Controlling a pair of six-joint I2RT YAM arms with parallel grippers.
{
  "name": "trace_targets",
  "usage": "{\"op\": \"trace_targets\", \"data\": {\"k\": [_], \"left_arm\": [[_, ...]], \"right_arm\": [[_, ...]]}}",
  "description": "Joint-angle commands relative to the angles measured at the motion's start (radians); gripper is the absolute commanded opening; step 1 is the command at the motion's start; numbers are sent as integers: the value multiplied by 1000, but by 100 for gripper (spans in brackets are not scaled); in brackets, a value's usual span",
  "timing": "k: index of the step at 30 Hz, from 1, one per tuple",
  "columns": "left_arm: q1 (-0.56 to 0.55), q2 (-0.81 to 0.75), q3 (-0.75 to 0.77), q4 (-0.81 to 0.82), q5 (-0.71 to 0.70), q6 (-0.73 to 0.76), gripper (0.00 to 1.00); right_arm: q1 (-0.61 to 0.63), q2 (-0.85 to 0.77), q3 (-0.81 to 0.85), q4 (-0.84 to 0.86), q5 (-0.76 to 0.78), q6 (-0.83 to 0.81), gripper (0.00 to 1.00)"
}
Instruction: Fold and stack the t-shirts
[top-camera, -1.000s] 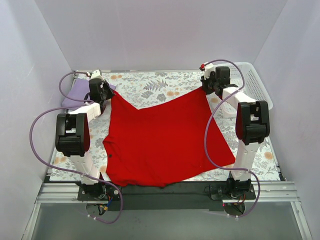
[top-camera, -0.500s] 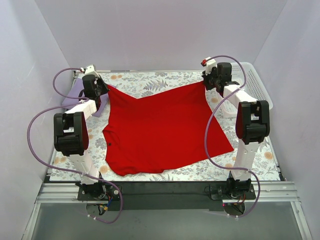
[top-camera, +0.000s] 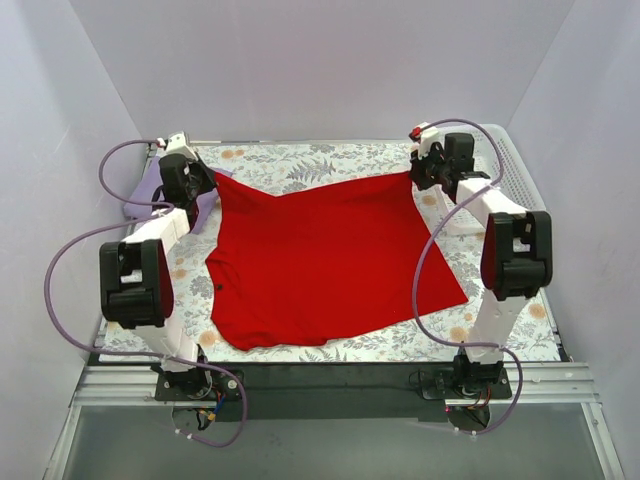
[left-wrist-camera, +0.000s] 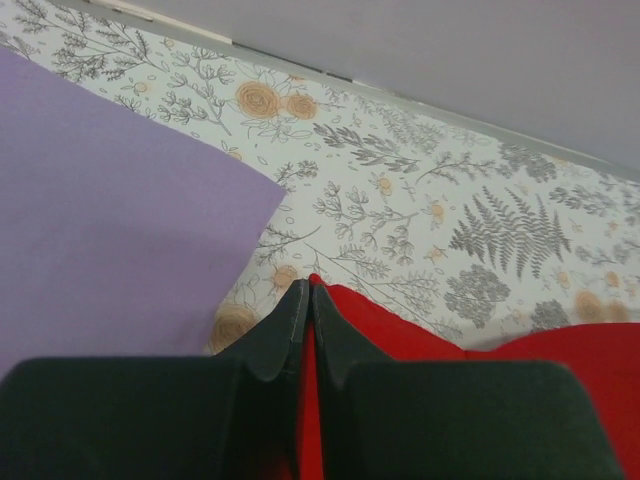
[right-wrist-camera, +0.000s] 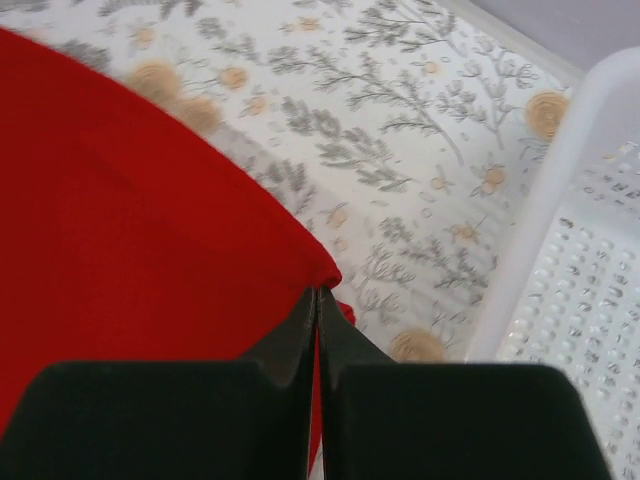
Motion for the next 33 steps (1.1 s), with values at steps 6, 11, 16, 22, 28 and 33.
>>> {"op": "trace_targets", "data": {"k": [6, 11, 16, 22, 28, 33], "left_arm": [[7, -585, -73, 6, -4, -148, 0], [4, -877, 12, -62, -10, -244, 0], [4, -988, 193, -138, 16, -271, 0], [0, -979, 500, -219, 36, -262, 0], [-31, -914, 686, -233, 29, -242, 0], [-42, -913, 564, -239, 3, -199, 0]], "right_arm": [[6, -553, -38, -235, -173, -96, 1], [-8, -701, 315, -437, -121, -123, 1], [-6, -771, 627, -560, -27, -131, 1], [-9, -826, 839, -555, 53, -134, 1], [-15, -820, 904, -520, 90, -156, 1], [-15, -814, 766, -515, 54, -156, 1]]}}
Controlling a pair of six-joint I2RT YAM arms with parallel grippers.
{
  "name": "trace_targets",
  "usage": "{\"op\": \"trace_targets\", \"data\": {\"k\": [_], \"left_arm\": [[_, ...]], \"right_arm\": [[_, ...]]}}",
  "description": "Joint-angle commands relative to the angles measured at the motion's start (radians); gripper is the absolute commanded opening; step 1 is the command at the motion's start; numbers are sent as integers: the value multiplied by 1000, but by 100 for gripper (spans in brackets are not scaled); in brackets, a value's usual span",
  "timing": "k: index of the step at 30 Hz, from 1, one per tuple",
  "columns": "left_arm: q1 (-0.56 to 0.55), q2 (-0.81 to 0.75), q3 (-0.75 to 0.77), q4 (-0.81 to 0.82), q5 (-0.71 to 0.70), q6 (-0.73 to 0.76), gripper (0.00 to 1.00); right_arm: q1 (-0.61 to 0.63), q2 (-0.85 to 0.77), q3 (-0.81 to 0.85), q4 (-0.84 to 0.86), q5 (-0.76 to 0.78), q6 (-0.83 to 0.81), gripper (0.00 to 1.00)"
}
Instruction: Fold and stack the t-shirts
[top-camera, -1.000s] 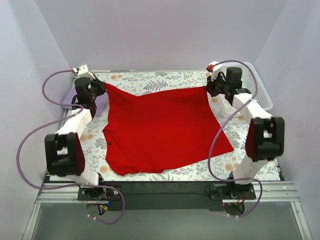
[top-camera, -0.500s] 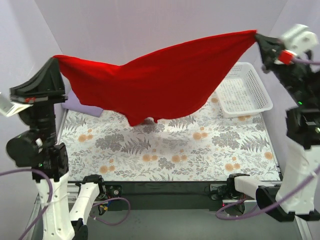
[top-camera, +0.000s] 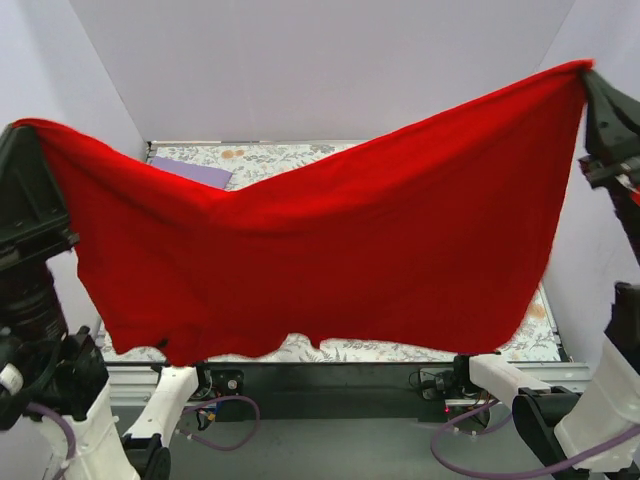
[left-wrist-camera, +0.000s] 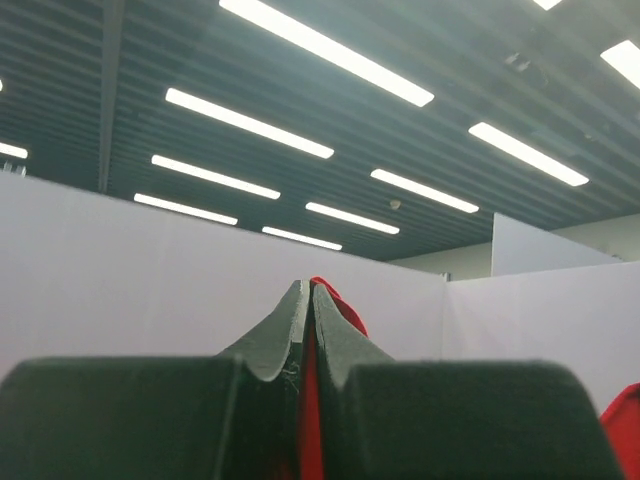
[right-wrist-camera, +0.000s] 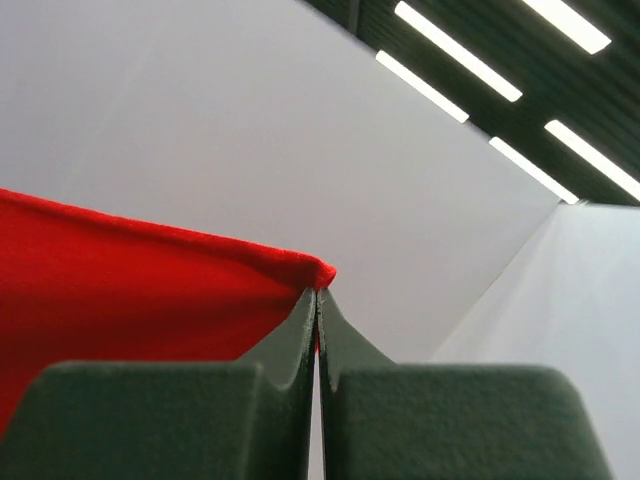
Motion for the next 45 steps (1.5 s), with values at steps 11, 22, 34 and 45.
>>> {"op": "trace_targets", "data": {"k": [11, 22, 34, 45], "left_arm": [[-6, 159, -840, 191, -64, 93, 0], [17, 985, -811, 422, -41, 94, 0], [50, 1172, -574, 346, -36, 139, 0], [74, 1018, -634, 366, 37, 154, 0]], "right_arm": [[-4, 197, -837, 283, -264, 114, 1], [44, 824, -890, 616, -162, 149, 1], [52, 1051, -637, 544, 21, 163, 1], [42, 954, -706, 547, 32, 148, 1]]}}
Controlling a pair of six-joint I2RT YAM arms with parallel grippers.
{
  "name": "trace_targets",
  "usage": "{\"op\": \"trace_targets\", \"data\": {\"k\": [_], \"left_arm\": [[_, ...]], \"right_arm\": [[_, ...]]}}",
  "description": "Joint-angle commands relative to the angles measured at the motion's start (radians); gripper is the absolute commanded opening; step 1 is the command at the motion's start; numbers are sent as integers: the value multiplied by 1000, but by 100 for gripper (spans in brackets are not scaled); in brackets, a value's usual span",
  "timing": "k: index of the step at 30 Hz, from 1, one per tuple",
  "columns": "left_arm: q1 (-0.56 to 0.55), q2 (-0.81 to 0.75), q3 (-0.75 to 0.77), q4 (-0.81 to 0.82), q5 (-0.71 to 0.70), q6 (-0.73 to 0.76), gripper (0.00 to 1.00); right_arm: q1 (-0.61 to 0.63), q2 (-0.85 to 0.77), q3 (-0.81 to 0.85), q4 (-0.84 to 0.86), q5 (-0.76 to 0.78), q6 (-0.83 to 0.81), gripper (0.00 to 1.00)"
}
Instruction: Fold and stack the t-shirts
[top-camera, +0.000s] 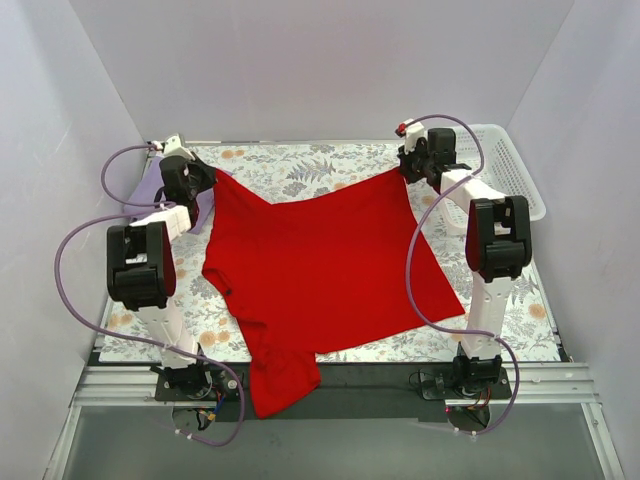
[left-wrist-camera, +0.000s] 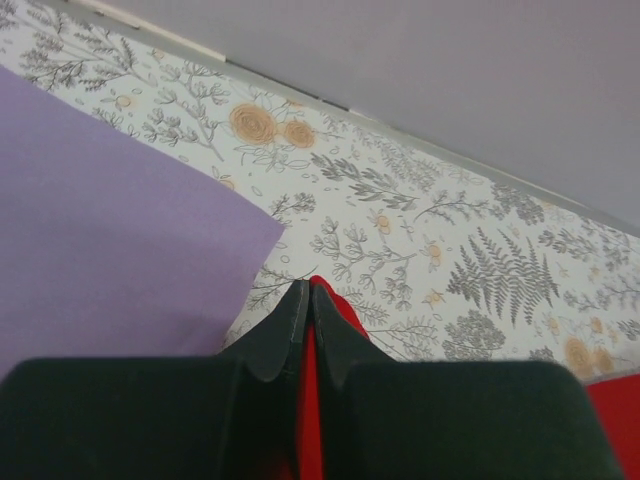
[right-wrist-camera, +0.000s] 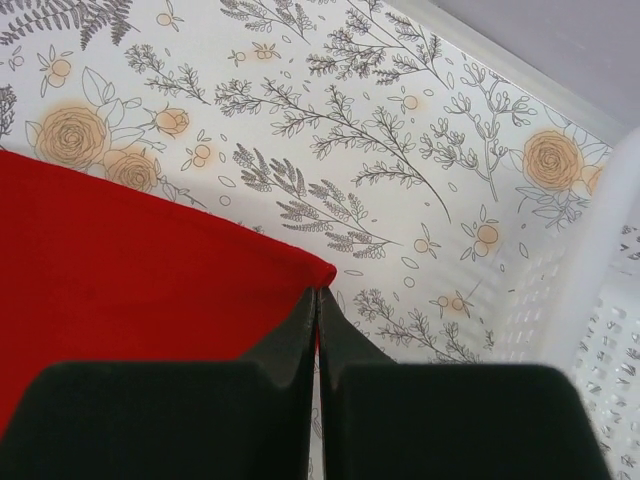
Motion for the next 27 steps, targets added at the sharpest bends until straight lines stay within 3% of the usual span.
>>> {"op": "trace_targets", "data": {"k": [1, 11, 14, 17, 22, 27], "left_arm": [[8, -128, -22, 26, 55, 30, 0], [8, -300, -145, -7, 92, 43, 0], [8, -377, -157, -34, 89, 35, 0], [8, -529, -162, -63, 77, -9, 0], [8, -817, -156, -94, 59, -151, 0], [8, -1033, -55, -178, 54, -227, 0]], "right_arm": [[-11, -106, -22, 34, 8, -3, 1], [-14, -225, -120, 35, -81, -6, 1], [-14, -335, -187, 29, -171, -23, 1], [-14, -569, -247, 2, -262, -47, 1], [-14, -742, -53, -287, -296, -84, 1], [-14, -880, 320, -498, -227, -87, 1]]}}
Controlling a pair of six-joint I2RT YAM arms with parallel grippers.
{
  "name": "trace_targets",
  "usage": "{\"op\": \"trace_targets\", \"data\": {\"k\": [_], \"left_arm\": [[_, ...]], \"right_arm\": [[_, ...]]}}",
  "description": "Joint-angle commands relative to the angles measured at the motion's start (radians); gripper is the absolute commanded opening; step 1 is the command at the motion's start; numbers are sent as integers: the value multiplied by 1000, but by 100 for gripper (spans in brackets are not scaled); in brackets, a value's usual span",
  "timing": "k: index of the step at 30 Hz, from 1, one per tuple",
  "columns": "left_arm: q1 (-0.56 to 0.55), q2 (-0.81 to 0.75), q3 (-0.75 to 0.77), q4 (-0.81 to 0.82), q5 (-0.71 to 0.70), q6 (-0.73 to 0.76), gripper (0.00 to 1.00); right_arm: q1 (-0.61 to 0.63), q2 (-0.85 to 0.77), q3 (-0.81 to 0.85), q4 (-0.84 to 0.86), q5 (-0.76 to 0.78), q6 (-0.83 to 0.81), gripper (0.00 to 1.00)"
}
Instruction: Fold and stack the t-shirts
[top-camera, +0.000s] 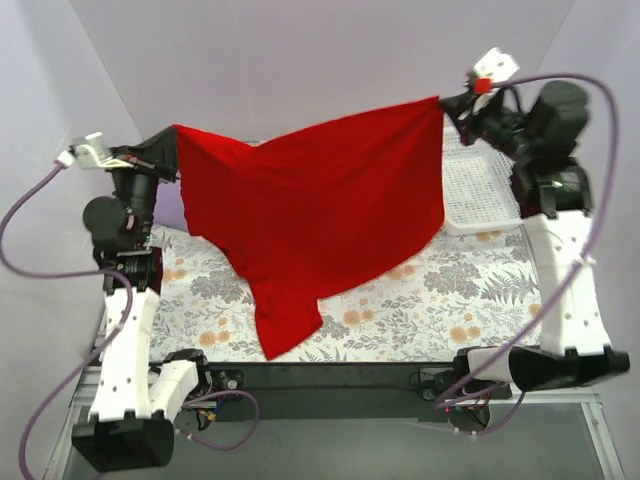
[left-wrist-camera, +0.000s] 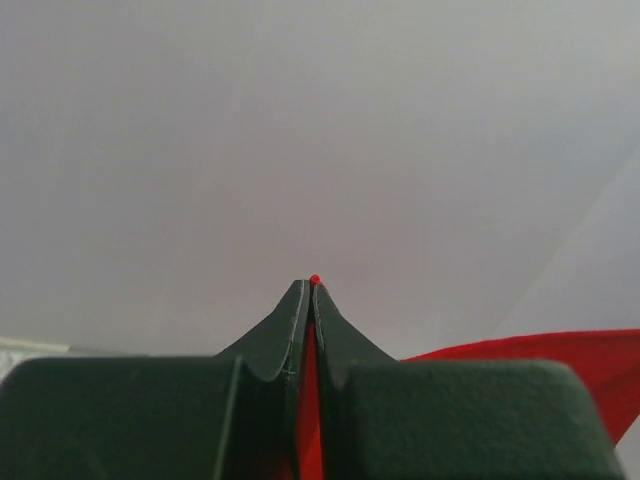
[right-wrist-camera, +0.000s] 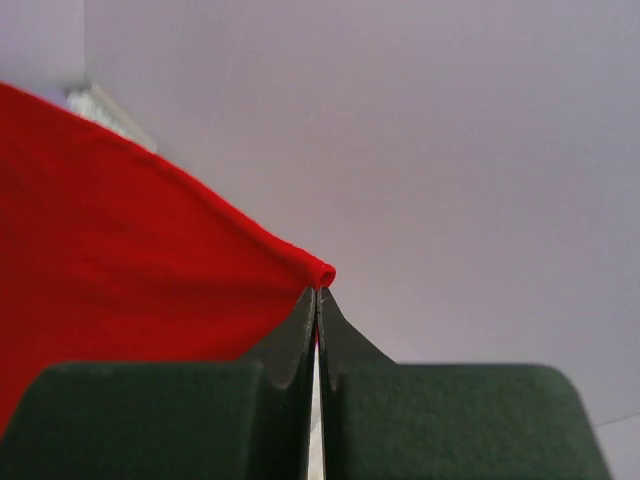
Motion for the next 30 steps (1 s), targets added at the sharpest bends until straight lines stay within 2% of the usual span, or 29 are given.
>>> {"op": "trace_targets", "data": {"k": [1, 3, 6, 10, 15, 20, 23, 30], "left_arm": [[4, -144, 116, -71, -18, -73, 0], [4, -186, 220, -119, -23, -76, 0], [4, -221, 354, -174, -23, -71, 0], [1, -194, 611, -223, -9, -65, 0], [-8, -157, 703, -232, -9, -70, 0], [-17, -174, 589, -234, -16, -50, 0], [-20, -183, 451, -222, -24, -30, 0], [-22, -125, 27, -99, -50, 30, 0]], "right_arm": [[-5, -96, 264, -152, 41, -11, 1], [-5, -132, 411, -178, 72, -2, 1], [-8, -188, 490, -158, 129, -10, 1], [-35, -234, 563, -124, 175, -25, 1], [-44, -236, 597, -103, 195, -41, 1], [-43, -233, 519, -95, 193, -62, 1], [-43, -242, 366, -74, 172, -64, 1], [-44, -250, -223, 110, -15, -19, 1]]}}
